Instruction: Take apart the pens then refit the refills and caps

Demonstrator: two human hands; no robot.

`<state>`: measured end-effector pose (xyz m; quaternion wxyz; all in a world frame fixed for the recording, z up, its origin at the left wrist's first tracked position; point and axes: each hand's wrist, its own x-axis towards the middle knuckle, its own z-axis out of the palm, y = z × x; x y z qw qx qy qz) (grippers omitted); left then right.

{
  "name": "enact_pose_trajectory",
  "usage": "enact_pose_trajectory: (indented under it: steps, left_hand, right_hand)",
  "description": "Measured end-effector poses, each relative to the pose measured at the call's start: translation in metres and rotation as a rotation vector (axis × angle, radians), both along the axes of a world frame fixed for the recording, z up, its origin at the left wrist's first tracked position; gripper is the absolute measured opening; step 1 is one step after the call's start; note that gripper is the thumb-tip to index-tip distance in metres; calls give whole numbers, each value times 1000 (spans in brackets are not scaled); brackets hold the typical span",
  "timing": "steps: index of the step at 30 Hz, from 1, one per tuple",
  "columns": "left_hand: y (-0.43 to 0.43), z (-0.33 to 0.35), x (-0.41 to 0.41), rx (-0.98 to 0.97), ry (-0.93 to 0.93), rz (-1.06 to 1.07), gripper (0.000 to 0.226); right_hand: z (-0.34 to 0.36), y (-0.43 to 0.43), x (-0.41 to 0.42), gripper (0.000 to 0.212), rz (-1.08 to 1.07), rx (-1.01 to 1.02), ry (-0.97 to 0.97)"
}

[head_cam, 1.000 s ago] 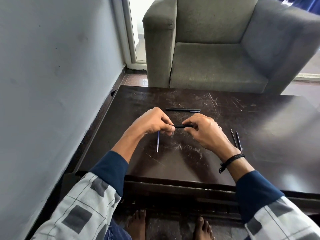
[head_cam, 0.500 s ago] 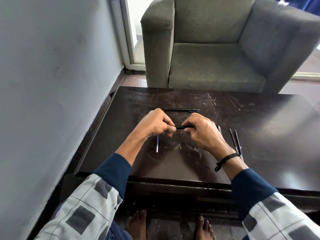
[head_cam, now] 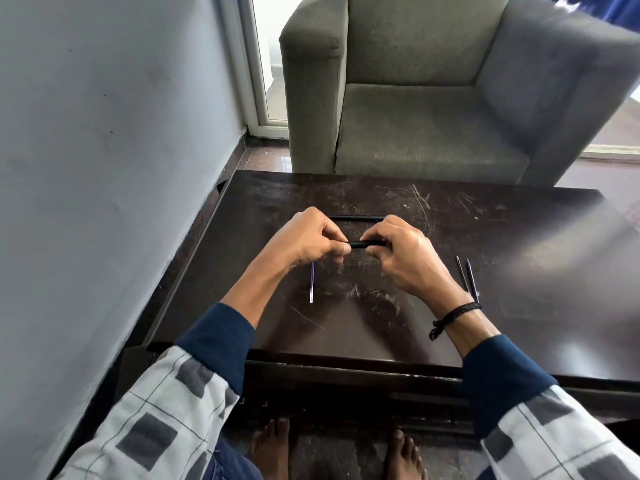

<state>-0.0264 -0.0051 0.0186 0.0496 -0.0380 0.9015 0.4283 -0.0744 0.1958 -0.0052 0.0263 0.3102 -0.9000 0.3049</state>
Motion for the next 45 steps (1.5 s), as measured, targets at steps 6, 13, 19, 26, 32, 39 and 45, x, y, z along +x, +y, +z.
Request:
enact_pose_trajectory:
  steps: [6, 13, 19, 26, 32, 39, 45]
  left_hand:
    - [-2, 0, 1, -61, 15, -4, 9]
    - [-11, -15, -10, -170, 42, 175, 19]
    - [0, -27, -35, -209, 139, 324, 20]
    - [10, -48, -61, -246, 154, 357, 19]
    - [11, -57, -69, -212, 141, 459, 14]
    - [8, -57, -68, -165, 125, 512, 12]
    - [1, -43, -61, -107, 167, 580, 13]
  right_hand:
    - [1, 10, -9, 13, -58, -17, -61]
    - [-9, 24, -29, 15, -286, -108, -221]
    - [-18, 9, -44, 20, -408, -171, -232]
    - [-29, 2, -69, 23, -456, -75, -98]
    - [-45, -1, -82, 20, -440, -51, -112]
    - [-47, 3, -86, 16, -450, -118, -139]
    - [-29, 18, -83, 12, -510, -156, -196]
